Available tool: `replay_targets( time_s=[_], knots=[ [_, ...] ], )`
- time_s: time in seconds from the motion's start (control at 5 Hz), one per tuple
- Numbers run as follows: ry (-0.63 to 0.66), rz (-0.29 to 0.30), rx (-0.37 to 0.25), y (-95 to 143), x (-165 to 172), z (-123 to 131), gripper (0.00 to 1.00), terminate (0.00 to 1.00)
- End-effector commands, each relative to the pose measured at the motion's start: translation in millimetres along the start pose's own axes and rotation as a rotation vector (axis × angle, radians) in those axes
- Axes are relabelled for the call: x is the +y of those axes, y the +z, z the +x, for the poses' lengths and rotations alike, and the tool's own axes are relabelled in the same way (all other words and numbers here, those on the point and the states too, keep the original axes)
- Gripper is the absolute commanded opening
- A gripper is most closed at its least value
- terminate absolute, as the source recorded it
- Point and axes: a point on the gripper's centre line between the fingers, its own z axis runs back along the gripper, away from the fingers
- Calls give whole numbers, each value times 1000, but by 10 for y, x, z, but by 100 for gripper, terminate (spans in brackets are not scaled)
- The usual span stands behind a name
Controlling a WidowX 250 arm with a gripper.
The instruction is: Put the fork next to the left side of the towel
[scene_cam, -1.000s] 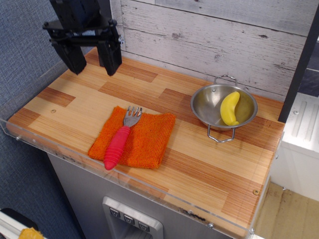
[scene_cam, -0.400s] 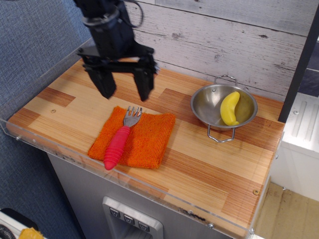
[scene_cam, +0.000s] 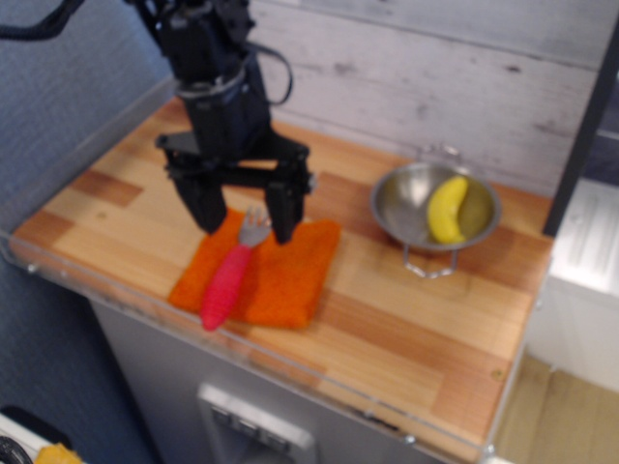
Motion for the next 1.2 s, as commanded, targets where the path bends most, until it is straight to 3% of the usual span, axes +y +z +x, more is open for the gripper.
replay_targets(
  time_s=[0.0, 0.8, 1.0],
  knots=[
    [15, 32, -21, -9, 119, -81, 100, 0],
    [70, 60, 23, -456, 274, -26, 100, 0],
    [71, 59, -10, -444, 236, 2, 0, 0]
  ],
)
